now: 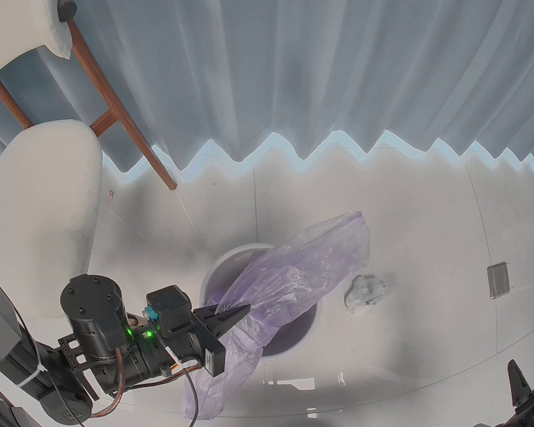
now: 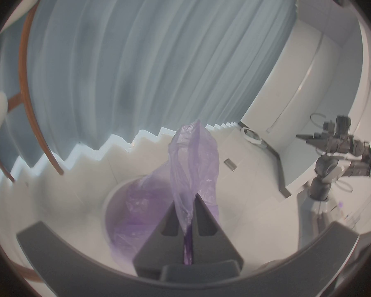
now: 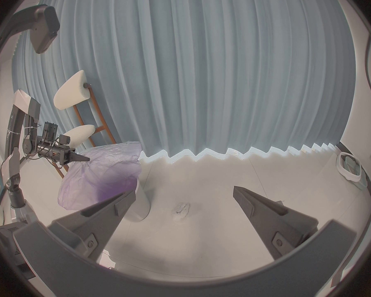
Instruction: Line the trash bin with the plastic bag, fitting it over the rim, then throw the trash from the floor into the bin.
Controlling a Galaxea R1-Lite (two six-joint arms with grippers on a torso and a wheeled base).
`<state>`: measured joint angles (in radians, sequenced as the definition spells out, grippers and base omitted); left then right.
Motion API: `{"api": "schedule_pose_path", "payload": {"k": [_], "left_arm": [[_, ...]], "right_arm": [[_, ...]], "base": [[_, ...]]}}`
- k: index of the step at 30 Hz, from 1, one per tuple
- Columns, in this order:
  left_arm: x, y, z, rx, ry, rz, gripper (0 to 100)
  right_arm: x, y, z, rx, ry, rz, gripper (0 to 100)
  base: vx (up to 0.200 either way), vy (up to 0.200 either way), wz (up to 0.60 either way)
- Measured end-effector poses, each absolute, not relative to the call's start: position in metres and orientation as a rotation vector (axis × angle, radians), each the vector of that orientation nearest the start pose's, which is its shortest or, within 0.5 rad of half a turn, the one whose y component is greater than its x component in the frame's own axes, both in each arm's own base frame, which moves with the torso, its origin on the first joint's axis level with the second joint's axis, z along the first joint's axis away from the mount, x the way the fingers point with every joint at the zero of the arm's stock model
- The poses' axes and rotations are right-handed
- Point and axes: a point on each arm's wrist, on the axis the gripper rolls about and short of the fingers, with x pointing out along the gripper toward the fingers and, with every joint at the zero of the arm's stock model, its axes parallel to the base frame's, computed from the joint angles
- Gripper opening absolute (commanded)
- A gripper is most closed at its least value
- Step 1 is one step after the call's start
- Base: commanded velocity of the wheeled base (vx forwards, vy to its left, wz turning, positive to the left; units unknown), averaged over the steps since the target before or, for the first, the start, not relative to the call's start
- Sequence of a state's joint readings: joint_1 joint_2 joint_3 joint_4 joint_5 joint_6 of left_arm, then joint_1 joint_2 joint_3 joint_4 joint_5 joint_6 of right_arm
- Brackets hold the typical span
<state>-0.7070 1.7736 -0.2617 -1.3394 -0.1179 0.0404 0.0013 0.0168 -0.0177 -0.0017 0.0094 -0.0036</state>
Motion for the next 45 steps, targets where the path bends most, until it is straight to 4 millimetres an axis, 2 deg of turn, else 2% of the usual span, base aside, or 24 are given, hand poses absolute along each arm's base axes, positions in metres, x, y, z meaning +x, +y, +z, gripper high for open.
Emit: {"api": "schedule_pose_path", "payload": {"k": [4,10,19,21,25,28,32,36,41,45], "left_arm": [[0.180,-0.162,0.105,0.181,0.114,-0.884,0],[0.160,-0.161,0.102,0.185,0.060,-1.086,0],[0.151,-0.163,0.092,0.217,0.078,-1.140,0],[0.149,-0.163,0.090,0.221,0.088,-1.146,0],[0.148,-0.163,0.087,0.227,0.102,-1.154,0],[0.148,-0.164,0.085,0.229,0.109,-1.155,0],[0.147,-0.164,0.085,0.232,0.112,-1.156,0],[0.148,-0.164,0.085,0.232,0.107,-1.156,0],[0.148,-0.164,0.087,0.232,0.098,-1.151,0],[0.150,-0.165,0.088,0.230,0.089,-1.143,0]], "right_arm": [[-0.023,0.000,0.081,-0.008,-0.003,0.011,100],[-0.023,0.000,0.081,-0.016,-0.003,0.020,100],[-0.023,0.001,0.084,-0.013,-0.031,0.054,100],[-0.025,0.001,0.093,-0.004,-0.079,0.061,100],[-0.029,0.001,0.127,0.018,-0.185,0.089,100],[-0.024,0.000,0.151,0.061,-0.188,0.128,100],[-0.005,0.001,0.172,0.217,-0.093,0.196,100],[0.026,0.006,0.183,0.386,0.073,0.234,100],[0.067,0.018,0.183,0.474,0.291,0.249,100],[0.089,0.029,0.181,0.518,0.415,0.271,100]], "base": [[0.000,0.000,0.00],[0.000,0.000,0.00],[0.000,0.000,0.00],[0.000,0.000,0.00],[0.000,0.000,0.00],[0.000,0.000,0.00],[0.000,0.000,0.00],[0.000,0.000,0.00],[0.000,0.000,0.00],[0.000,0.000,0.00]]}}
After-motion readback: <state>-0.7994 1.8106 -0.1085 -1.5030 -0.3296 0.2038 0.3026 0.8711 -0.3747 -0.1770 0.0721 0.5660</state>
